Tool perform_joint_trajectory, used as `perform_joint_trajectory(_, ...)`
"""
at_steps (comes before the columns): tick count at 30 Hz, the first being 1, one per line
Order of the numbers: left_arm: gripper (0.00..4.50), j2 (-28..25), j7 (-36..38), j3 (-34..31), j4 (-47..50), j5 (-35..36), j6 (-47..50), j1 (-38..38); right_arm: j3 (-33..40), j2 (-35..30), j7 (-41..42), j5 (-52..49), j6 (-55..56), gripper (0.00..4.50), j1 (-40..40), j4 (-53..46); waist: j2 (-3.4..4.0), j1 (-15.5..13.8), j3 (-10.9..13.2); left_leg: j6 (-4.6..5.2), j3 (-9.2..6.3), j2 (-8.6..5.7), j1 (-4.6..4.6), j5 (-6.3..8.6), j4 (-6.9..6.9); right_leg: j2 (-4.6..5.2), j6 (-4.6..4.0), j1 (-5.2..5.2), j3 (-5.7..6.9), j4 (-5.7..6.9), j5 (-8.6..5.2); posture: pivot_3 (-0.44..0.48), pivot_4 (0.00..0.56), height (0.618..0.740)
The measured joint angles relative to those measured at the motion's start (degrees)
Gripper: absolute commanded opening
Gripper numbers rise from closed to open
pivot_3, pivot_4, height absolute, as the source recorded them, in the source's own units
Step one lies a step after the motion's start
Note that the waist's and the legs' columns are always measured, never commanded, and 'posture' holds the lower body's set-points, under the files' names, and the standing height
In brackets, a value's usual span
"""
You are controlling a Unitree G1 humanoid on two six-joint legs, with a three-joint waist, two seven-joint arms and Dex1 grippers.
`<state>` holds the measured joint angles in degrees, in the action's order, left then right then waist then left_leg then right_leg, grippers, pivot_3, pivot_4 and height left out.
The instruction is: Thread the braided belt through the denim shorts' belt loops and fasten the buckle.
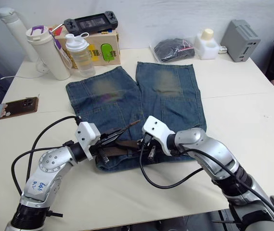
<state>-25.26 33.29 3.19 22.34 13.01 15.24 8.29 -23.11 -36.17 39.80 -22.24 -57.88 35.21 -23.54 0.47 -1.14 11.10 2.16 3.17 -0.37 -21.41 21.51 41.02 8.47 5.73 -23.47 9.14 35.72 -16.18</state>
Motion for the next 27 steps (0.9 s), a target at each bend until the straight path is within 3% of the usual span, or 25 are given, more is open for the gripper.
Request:
perform_joint_trajectory(16, 0.0, 2.0, 0.0, 0.9, -3.5, -2.1, -5.6, 2.5, -11.3, -3.6, 23.4, 6.5, 9.9, 0.05, 13.8, 14.4, -0.02, 0.0, 0.0, 0.0, -0.02, 0.01, 0.04, 0.0, 0.03, 0.01, 0.0, 0.07, 0.04, -0.04, 0.0, 0.0, 0.15, 0.687)
perform_joint_trajectory(22, 0.0, 2.3, 0.7, 1.2, -7.0, -2.4, -8.6, 7.1, -14.7, 2.0, 29.8, 9.6, 13.8, 0.05, 19.4, 24.4, -0.04, 0.8, 0.0, 0.0, -0.01, 0.02, 0.08, 0.0, 0.03, 0.01, -0.01, 0.09, 0.05, 0.01, 0.0, 0.0, 0.15, 0.687)
perform_joint_trajectory(27, 0.0, 2.3, 1.6, 2.1, -7.7, -2.4, -9.5, 9.2, -14.6, 3.2, 31.8, 11.4, 14.5, 0.05, 19.9, 25.5, -0.04, 1.4, 0.0, -0.01, 0.01, 0.02, 0.1, 0.0, 0.01, 0.01, -0.01, 0.08, 0.03, 0.03, 0.0, 0.0, 0.15, 0.687)
